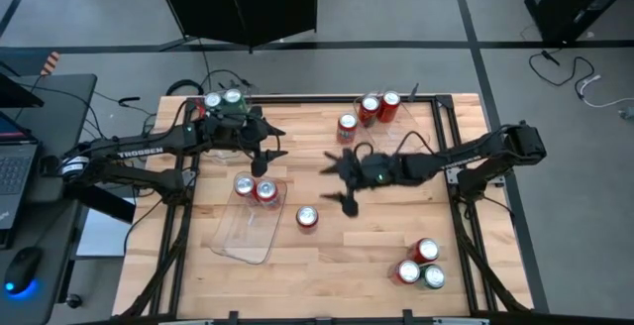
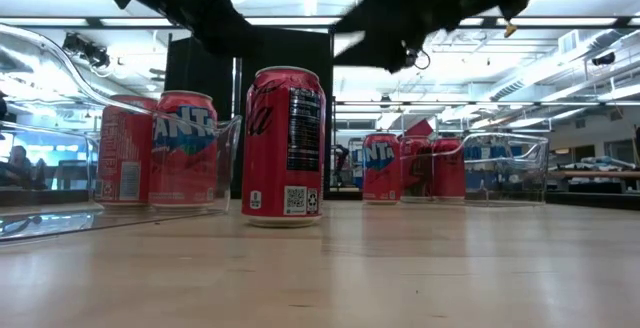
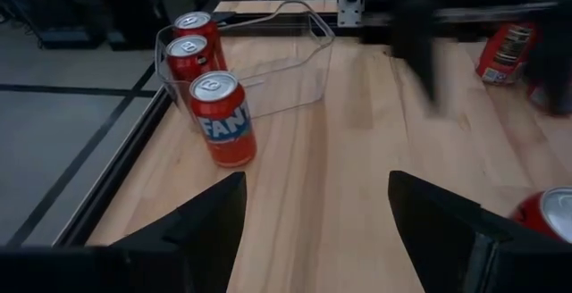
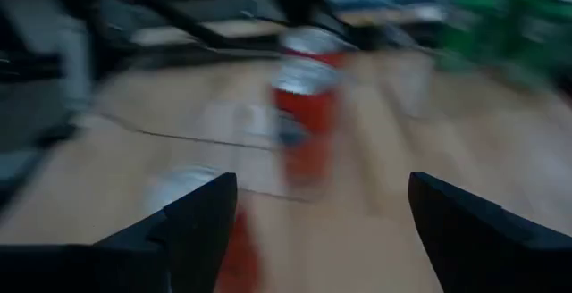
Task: Sort soda cans
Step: Put the left red and black soda can into the top right transparent bin
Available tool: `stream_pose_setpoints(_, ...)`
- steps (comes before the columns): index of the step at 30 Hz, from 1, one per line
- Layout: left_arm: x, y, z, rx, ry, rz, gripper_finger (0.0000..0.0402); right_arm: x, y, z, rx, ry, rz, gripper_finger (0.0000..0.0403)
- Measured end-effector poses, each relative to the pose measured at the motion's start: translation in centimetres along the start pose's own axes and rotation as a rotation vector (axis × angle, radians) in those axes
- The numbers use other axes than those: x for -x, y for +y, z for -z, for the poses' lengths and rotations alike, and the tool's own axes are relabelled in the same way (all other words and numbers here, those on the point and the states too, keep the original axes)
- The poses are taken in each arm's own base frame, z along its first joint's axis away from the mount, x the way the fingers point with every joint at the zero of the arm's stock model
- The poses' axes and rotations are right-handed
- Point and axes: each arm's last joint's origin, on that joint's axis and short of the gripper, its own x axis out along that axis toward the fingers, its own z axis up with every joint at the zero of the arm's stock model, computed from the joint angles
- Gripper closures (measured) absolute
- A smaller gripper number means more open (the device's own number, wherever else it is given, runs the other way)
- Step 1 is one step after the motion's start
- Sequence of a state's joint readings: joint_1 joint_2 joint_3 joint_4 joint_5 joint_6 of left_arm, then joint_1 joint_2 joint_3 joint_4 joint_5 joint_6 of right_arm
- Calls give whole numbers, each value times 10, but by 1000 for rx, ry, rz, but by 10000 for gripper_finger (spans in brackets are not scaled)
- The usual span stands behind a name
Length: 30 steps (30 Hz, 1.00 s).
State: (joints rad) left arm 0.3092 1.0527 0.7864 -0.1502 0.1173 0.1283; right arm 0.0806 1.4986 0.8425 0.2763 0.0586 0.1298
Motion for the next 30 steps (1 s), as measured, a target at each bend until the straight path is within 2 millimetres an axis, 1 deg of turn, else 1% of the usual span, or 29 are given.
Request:
stream_pose_setpoints(2, 0, 0, 0, -1, -3, -1, 127, 0, 16, 2, 9, -5, -48, 83)
stream_pose_setpoints(4, 0, 0, 0, -2, -3, 0, 127, -2, 28, 6, 23, -7, -47, 81)
stream_pose_setpoints(6, 0, 0, 0, -2, -4, 0, 127, -2, 35, 11, 37, 7, -14, 80)
stream_pose_setpoints(8, 0, -1, -1, -4, -5, 2, 127, -6, 40, 12, 23, -13, -16, 80)
stream_pose_setpoints(13, 0, -1, 0, -7, -3, 0, 127, -25, 45, 21, 10, -32, -36, 80)
stream_pose_setpoints(20, 0, -2, 0, -8, 0, -6, 127, -54, 49, 25, 8, 1, -31, 79)
stream_pose_setpoints(23, 0, -1, 0, -9, -1, -6, 127, -66, 50, 31, 11, 41, -27, 80)
stream_pose_setpoints(27, 0, -2, 0, -31, -1, -6, 127, -77, 53, 32, 10, 46, -35, 80)
stream_pose_setpoints(30, 0, -1, -1, -32, -3, -6, 127, -80, 54, 31, 7, 57, -73, 82)
